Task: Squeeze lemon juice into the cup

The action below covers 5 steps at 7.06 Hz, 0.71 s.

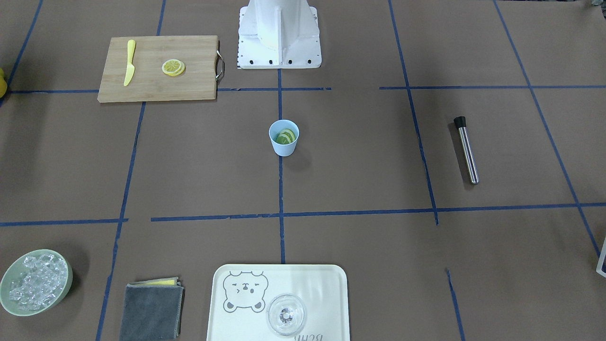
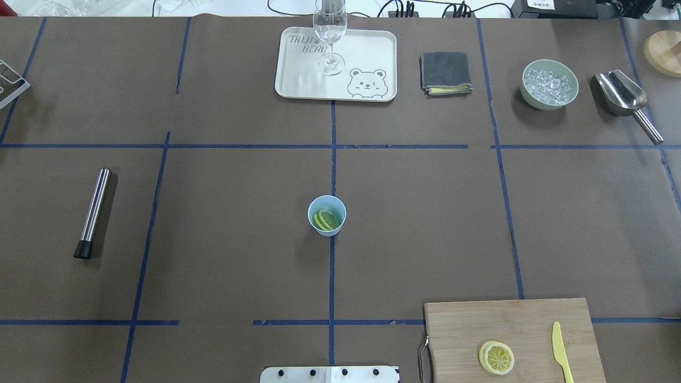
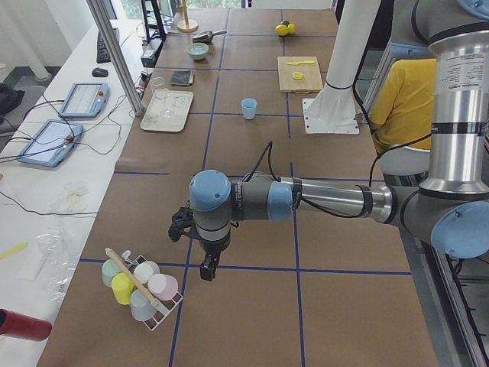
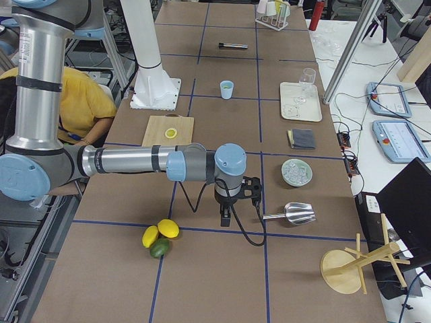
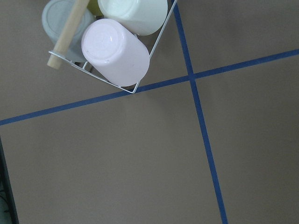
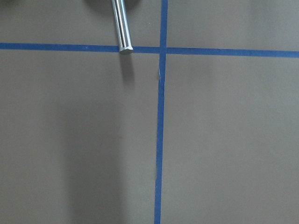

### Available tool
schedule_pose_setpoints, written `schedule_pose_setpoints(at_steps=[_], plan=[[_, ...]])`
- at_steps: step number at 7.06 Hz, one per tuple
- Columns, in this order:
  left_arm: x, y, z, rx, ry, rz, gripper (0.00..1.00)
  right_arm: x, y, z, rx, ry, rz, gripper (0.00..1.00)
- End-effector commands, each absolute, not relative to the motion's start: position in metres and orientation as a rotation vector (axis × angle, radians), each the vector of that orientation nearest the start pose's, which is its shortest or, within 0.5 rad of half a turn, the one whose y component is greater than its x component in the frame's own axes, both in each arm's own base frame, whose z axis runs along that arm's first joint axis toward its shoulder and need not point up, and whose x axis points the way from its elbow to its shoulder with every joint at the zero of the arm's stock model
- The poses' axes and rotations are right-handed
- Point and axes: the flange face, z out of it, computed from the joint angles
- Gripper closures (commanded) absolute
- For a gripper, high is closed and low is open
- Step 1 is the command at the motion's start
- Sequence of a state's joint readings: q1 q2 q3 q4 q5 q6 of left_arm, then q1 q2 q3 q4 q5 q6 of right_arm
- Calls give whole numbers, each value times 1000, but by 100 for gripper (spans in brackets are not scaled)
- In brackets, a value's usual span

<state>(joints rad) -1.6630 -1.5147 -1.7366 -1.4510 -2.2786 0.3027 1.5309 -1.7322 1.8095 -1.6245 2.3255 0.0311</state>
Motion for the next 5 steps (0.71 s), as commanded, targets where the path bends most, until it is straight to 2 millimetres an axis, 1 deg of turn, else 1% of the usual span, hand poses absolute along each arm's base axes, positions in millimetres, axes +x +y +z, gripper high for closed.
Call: schedule_pose_setpoints(at_steps=[1,2,3,4,5], plan=[[-105,-459,612,154,768,199,0,48,-426,621,-6,-760,-12,0],[-104,-473,606,151,764,204,0,48,-427,622,-6,-755,-12,0],[-105,-468,592,117,771,192,0,48,-425,622,-7,-755,-12,0],[-96,-467,606,72,776,194,0,48,-425,623,-9,-753,-12,0],[-95,-465,613,53,777,189,0,48,-425,623,-7,-755,-12,0]])
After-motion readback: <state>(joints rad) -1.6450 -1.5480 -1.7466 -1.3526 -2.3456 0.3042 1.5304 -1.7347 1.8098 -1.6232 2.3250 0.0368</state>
